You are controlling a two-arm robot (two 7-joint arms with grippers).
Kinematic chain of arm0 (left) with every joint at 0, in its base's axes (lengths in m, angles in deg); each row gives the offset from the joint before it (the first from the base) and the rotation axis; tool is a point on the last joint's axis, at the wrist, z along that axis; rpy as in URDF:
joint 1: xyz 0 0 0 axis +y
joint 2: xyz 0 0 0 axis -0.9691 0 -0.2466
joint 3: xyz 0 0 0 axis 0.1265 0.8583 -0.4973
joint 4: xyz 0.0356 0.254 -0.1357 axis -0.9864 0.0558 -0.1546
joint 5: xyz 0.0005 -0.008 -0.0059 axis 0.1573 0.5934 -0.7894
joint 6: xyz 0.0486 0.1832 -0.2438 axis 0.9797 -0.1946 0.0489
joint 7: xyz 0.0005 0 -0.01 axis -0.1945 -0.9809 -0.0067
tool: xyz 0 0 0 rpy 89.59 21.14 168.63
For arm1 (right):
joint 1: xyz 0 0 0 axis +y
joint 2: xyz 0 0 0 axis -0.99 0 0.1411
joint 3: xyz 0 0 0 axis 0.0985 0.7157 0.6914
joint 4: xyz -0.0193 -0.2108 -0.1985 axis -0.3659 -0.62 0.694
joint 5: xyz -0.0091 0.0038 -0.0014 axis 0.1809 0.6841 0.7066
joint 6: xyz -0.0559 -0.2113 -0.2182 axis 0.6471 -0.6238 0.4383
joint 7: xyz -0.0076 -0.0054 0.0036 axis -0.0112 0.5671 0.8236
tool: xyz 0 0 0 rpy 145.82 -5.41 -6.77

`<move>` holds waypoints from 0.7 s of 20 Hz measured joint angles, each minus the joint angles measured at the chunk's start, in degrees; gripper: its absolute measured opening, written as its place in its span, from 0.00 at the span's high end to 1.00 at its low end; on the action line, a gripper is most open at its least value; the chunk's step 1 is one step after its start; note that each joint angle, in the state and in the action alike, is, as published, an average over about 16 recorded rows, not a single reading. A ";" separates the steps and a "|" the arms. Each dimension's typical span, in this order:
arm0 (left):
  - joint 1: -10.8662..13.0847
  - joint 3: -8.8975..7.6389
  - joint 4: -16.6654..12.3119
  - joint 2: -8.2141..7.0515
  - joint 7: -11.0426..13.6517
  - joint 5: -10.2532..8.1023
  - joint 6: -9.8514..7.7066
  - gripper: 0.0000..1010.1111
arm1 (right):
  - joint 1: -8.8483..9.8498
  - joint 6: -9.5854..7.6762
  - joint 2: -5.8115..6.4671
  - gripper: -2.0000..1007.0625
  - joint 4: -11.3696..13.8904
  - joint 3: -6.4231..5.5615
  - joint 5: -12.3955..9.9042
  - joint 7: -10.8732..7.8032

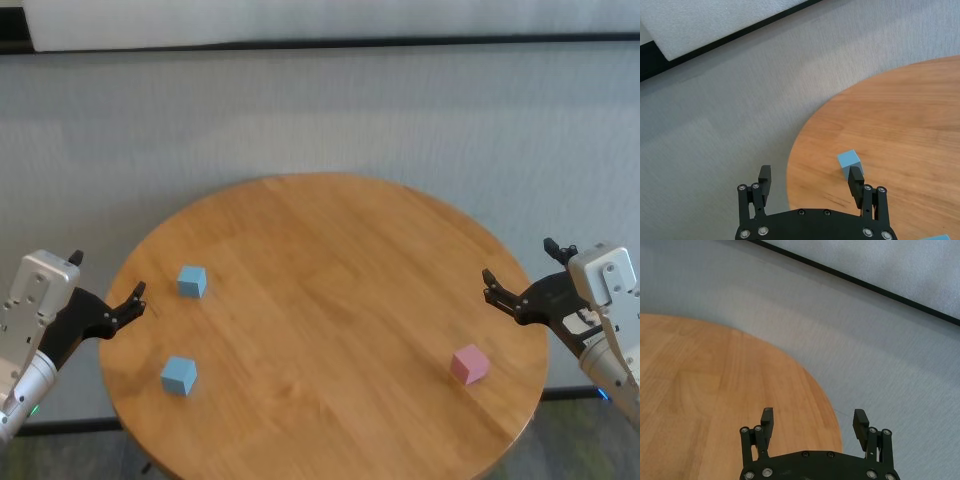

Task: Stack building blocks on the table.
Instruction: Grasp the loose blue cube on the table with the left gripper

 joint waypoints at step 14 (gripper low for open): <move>0.00 0.00 0.00 0.00 0.00 0.00 0.00 0.01 | 0.00 0.00 0.00 0.00 0.00 0.00 0.00 0.00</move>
